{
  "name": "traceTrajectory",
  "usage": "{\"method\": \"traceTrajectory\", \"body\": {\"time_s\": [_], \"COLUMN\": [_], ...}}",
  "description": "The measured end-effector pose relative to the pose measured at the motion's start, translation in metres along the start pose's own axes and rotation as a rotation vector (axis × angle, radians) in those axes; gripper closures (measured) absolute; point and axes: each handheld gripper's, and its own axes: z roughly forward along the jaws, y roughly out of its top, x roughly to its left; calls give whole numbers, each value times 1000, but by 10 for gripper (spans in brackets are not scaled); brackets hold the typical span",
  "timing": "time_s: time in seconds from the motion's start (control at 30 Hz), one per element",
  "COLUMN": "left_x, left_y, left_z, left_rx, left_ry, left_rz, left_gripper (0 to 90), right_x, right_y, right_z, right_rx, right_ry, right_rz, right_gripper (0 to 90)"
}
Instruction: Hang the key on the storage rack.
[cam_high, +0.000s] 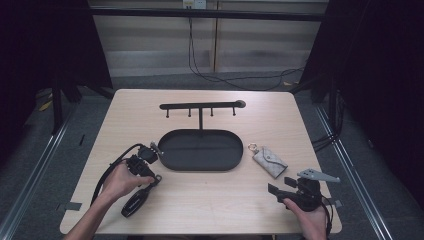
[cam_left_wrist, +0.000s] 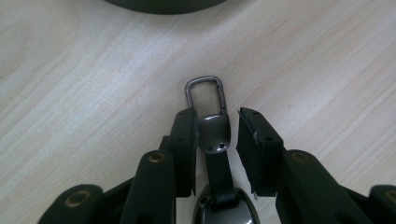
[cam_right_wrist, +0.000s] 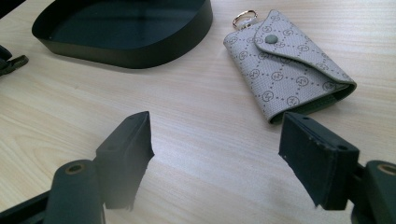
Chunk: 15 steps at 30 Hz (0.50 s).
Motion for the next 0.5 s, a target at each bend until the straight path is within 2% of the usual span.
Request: {"method": "traceTrajectory", "body": {"time_s": [0.2,0.23,0.33,0.4,0.5], "left_x": [-1,-1,-3,-5,-6], "left_y": [1,2,3,4,6], "left_z": [2,3,6,8,8], "left_rx": [13,25,36,49,61], "left_ry": [5,20,32,51,55], "left_rz": [-8,5,3,16,13], "left_gripper": [697,695,682,679,680], "right_x": [0,0,0,0,0], "right_y": [0,0,0,0,0], "right_z": [0,0,0,0,0], "right_rx": [0,1,0,-2,-1], "right_ry": [0,1,1,2,2], "right_rz": [0,-2,0,0,-1], "right_gripper": [254,254,254,253,253]}}
